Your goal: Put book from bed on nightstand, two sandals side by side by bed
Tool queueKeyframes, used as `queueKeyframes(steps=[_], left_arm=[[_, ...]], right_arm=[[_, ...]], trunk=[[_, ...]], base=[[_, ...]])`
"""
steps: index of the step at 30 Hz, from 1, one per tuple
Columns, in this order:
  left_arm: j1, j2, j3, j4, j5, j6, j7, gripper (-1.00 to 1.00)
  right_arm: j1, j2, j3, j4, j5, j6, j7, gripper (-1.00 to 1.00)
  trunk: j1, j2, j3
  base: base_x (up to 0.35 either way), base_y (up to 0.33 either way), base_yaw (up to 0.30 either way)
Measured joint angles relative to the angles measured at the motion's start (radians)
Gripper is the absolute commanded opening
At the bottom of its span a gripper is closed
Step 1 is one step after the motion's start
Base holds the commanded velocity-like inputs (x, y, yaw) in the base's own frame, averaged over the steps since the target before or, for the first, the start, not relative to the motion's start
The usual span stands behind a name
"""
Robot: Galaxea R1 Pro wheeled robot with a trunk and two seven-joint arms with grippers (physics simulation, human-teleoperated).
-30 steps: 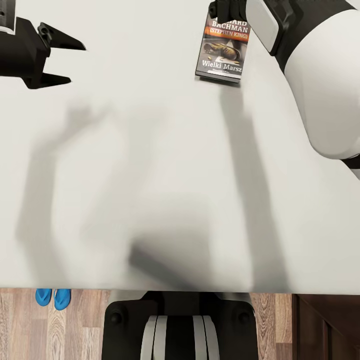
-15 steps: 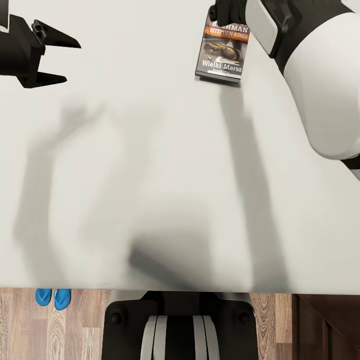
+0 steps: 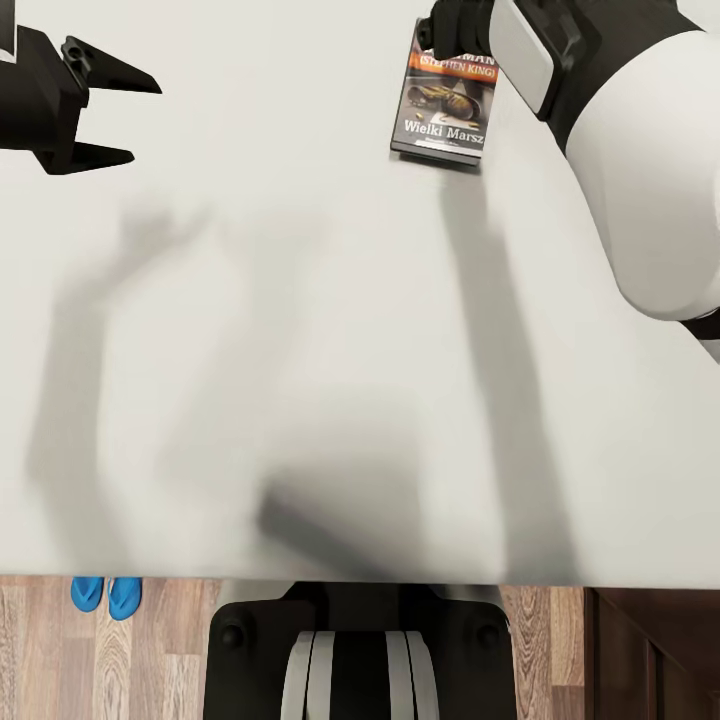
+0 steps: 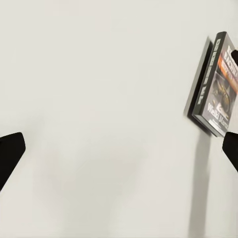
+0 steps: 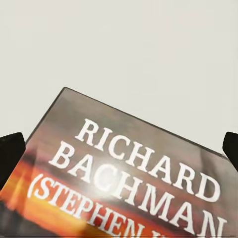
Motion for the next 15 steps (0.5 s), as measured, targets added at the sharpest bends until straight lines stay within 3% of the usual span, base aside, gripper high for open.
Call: queueKeyframes(steps=[8, 15], left_arm=[[0.001, 0.001, 0.002, 0.0, 0.0, 0.0, -0.001, 1.0], [0.001, 0.001, 0.002, 0.0, 0.0, 0.001, -0.001, 1.0]], right_arm=[[0.0, 0.0, 0.0, 0.0, 0.0, 0.001, 0.0, 1.0], [0.0, 0.001, 0.0, 0.0, 0.0, 0.001, 0.0, 1.0]], trunk=[[0.0, 0.0, 0.0], [0.0, 0.0, 0.0]], base=[[-0.172, 0.0, 0.0], [-0.061, 0.0, 0.0]])
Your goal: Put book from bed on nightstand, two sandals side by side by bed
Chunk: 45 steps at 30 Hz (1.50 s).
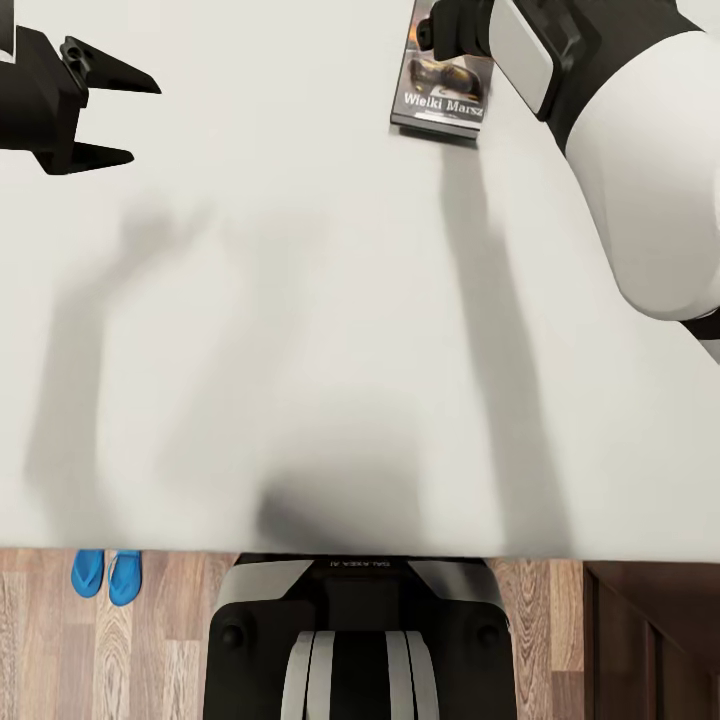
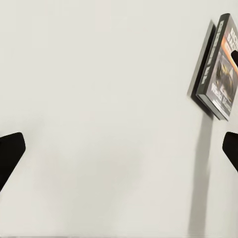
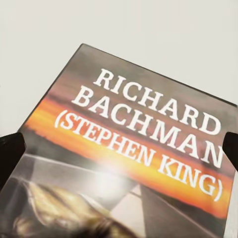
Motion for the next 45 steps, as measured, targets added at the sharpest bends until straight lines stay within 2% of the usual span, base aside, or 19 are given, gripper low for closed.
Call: queueKeyframes(steps=[45], left_arm=[[0.005, 0.0, -0.002, 0.0, 0.0, 0.003, 0.0, 1.0]], right_arm=[[0.001, 0.0, 0.0, 0.015, 0.0, 0.0, 0.0, 1.0]], trunk=[[0.0, 0.0, 0.0]], base=[[0.021, 0.0, 0.0]])
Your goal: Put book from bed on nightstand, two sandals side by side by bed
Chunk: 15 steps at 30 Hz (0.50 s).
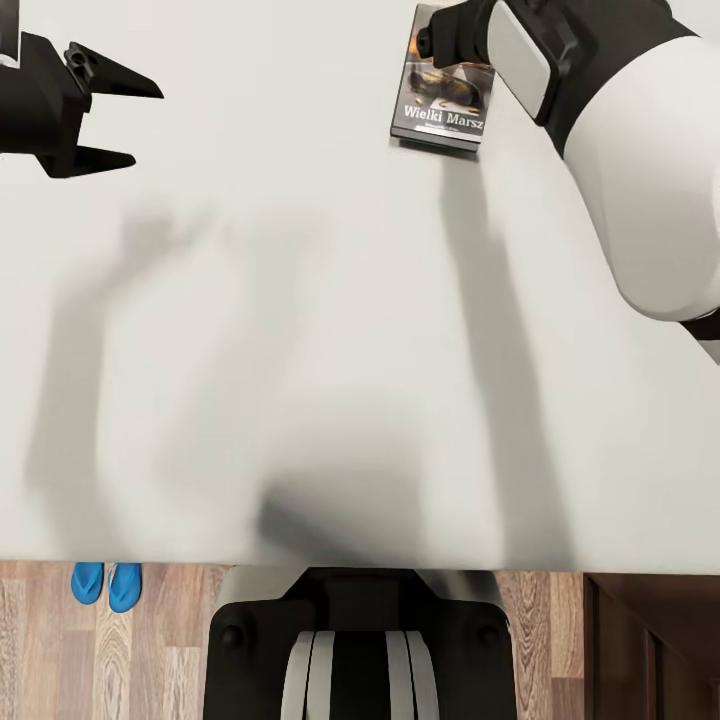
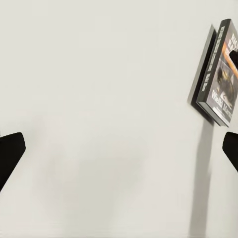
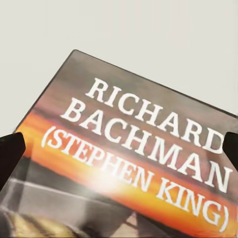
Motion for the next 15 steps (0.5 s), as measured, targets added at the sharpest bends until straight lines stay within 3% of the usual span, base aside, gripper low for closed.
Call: queueKeyframes(steps=[15], left_arm=[[0.001, 0.0, 0.0, 0.0, 0.0, 0.0, 0.0, 1.0]], right_arm=[[0.0, 0.001, -0.001, 0.02, 0.0, -0.001, 0.0, 1.0]], trunk=[[0.0, 0.0, 0.0]], base=[[0.0, 0.0, 0.0]])
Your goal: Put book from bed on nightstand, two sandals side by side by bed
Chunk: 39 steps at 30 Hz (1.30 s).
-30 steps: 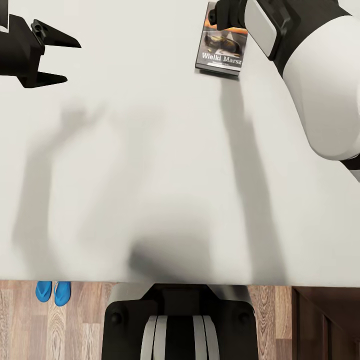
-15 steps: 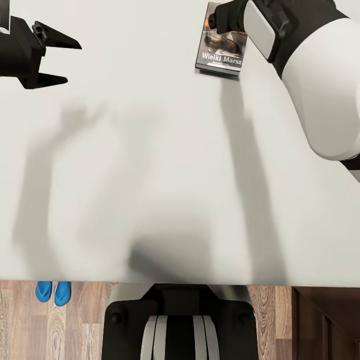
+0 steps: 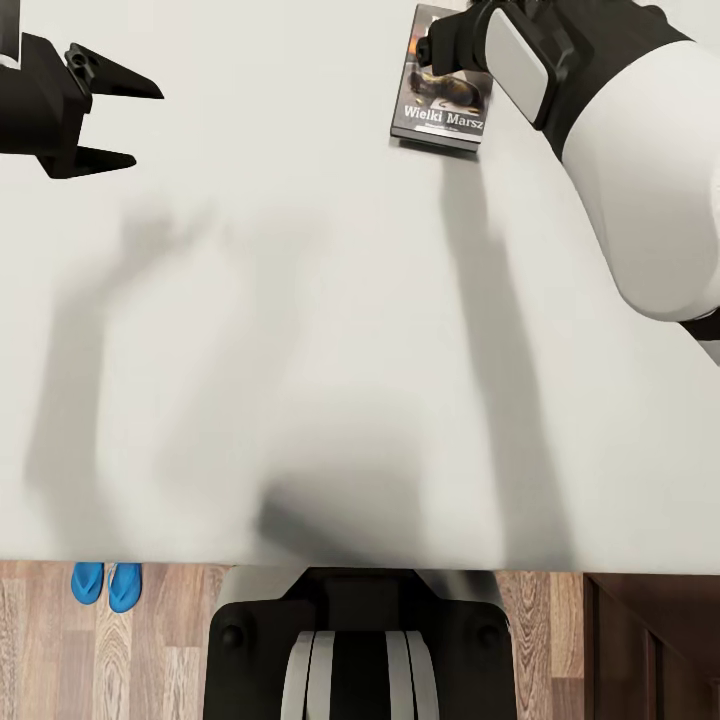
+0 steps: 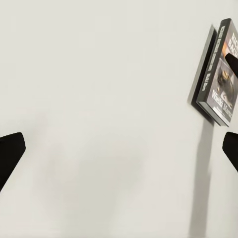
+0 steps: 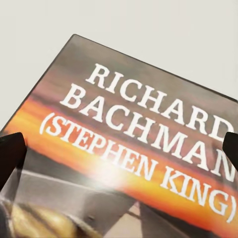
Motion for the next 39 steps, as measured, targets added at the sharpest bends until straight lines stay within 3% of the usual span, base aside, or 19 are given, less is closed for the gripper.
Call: queueKeyframes(steps=[39], left_arm=[[0.0, 0.001, -0.001, 0.0, 0.001, 0.008, -0.013, 1.0]], right_arm=[[0.004, 0.0, -0.004, -0.006, 0.003, 0.0, 0.0, 1.0]], trunk=[[0.0, 0.0, 0.0]], base=[[-0.021, 0.0, 0.0]])
